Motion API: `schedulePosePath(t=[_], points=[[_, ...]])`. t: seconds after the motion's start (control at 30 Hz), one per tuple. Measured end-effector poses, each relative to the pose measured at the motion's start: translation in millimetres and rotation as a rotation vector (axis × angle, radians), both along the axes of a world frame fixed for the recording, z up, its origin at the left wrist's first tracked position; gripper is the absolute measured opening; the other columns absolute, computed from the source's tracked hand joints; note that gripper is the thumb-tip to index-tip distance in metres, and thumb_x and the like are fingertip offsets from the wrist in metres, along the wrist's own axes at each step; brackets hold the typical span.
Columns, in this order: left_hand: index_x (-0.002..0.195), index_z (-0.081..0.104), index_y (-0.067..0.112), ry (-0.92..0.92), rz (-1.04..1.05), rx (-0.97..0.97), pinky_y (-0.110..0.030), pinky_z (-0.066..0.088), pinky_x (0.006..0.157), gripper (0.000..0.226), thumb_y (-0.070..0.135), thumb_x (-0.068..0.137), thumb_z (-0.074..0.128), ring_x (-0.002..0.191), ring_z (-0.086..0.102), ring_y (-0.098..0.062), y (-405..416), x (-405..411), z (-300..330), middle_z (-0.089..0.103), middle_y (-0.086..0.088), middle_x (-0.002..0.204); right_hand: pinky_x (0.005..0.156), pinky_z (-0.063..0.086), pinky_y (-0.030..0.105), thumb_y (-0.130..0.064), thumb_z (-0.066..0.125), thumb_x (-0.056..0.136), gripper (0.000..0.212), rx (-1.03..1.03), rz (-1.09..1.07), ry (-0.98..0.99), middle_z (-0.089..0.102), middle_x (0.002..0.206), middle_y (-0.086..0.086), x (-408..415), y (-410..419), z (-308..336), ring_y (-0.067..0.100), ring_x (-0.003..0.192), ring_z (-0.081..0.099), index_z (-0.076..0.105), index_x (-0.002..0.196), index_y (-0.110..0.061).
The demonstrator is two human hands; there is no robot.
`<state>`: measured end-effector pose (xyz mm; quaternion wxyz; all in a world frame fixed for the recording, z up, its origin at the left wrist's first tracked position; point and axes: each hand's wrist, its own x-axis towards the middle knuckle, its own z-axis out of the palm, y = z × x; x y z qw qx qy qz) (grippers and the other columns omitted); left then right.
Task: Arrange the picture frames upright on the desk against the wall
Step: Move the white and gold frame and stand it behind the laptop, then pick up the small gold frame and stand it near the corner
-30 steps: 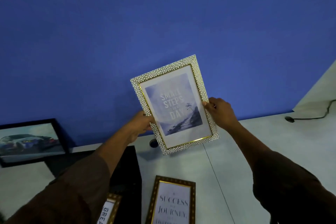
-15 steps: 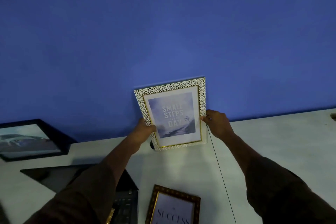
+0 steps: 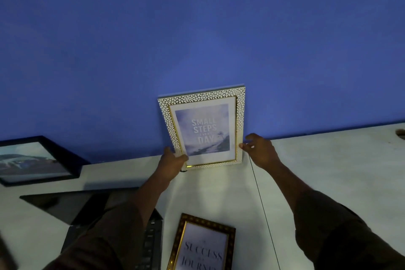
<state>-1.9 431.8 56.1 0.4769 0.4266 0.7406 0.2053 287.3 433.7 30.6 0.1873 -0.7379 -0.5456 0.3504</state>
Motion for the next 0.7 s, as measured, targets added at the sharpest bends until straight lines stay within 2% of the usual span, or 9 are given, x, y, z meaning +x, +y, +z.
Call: schedulePosePath(t=[0.1, 0.17, 0.27, 0.4, 0.5, 0.6, 0.7], points=[[0.154, 0.021, 0.009, -0.014, -0.037, -0.110, -0.030, 0.040, 0.094, 0.083, 0.028, 0.090, 0.069, 0.124, 0.051, -0.028, -35, -3, -15, 0.043, -0.015, 0.149, 0.088, 0.051, 0.033, -0.052, 0.066, 0.088, 0.048, -0.143, 0.003, -0.013, 0.073, 0.119, 0.005, 1, -41, -18, 0.026, 0.107, 0.068, 0.063, 0.124, -0.021], [0.155, 0.020, 0.010, 0.005, -0.055, -0.163, -0.032, 0.039, 0.101, 0.086, 0.031, 0.088, 0.070, 0.133, 0.046, -0.030, -64, -5, -30, 0.039, -0.016, 0.153, 0.088, 0.055, 0.036, -0.054, 0.069, 0.084, 0.044, -0.235, -0.002, 0.037, 0.073, 0.113, 0.006, -1, -75, -34, 0.025, 0.100, 0.070, 0.066, 0.116, -0.024], [0.155, 0.022, 0.006, 0.042, -0.060, -0.230, -0.032, 0.038, 0.105, 0.085, 0.031, 0.089, 0.070, 0.136, 0.043, -0.031, -105, -9, -53, 0.037, -0.016, 0.154, 0.086, 0.058, 0.039, -0.051, 0.075, 0.080, 0.038, -0.341, 0.002, 0.121, 0.073, 0.105, 0.006, -8, -121, -55, 0.026, 0.095, 0.072, 0.068, 0.105, -0.023], [0.153, 0.021, 0.004, 0.047, -0.071, -0.330, -0.034, 0.041, 0.104, 0.084, 0.031, 0.090, 0.069, 0.133, 0.045, -0.035, -152, -18, -79, 0.037, -0.020, 0.153, 0.085, 0.060, 0.052, -0.038, 0.079, 0.068, 0.027, -0.436, -0.040, 0.244, 0.079, 0.088, 0.013, -23, -171, -83, 0.031, 0.084, 0.077, 0.070, 0.084, -0.017], [0.147, 0.029, 0.003, 0.060, -0.085, -0.418, -0.044, 0.050, 0.099, 0.091, 0.043, 0.077, 0.071, 0.122, 0.055, -0.037, -180, -29, -101, 0.047, -0.022, 0.143, 0.083, 0.062, 0.044, -0.030, 0.078, 0.083, 0.021, -0.463, -0.005, 0.225, 0.078, 0.086, 0.015, -41, -202, -83, 0.031, 0.082, 0.077, 0.073, 0.084, -0.009], [0.135, 0.046, 0.001, 0.091, -0.067, -0.442, -0.043, 0.058, 0.086, 0.098, 0.054, 0.055, 0.070, 0.105, 0.064, -0.036, -197, -39, -120, 0.060, -0.021, 0.125, 0.081, 0.060, 0.038, -0.027, 0.075, 0.087, 0.025, -0.550, 0.044, 0.206, 0.078, 0.083, 0.013, -57, -225, -86, 0.027, 0.078, 0.076, 0.072, 0.082, -0.002], [0.134, 0.048, 0.001, 0.119, -0.045, -0.447, -0.044, 0.055, 0.093, 0.106, 0.062, 0.050, 0.068, 0.112, 0.062, -0.037, -205, -48, -150, 0.059, -0.020, 0.129, 0.083, 0.062, 0.042, -0.017, 0.074, 0.085, 0.022, -0.614, 0.052, 0.206, 0.079, 0.083, 0.016, -74, -245, -92, 0.028, 0.080, 0.078, 0.074, 0.087, 0.005]])
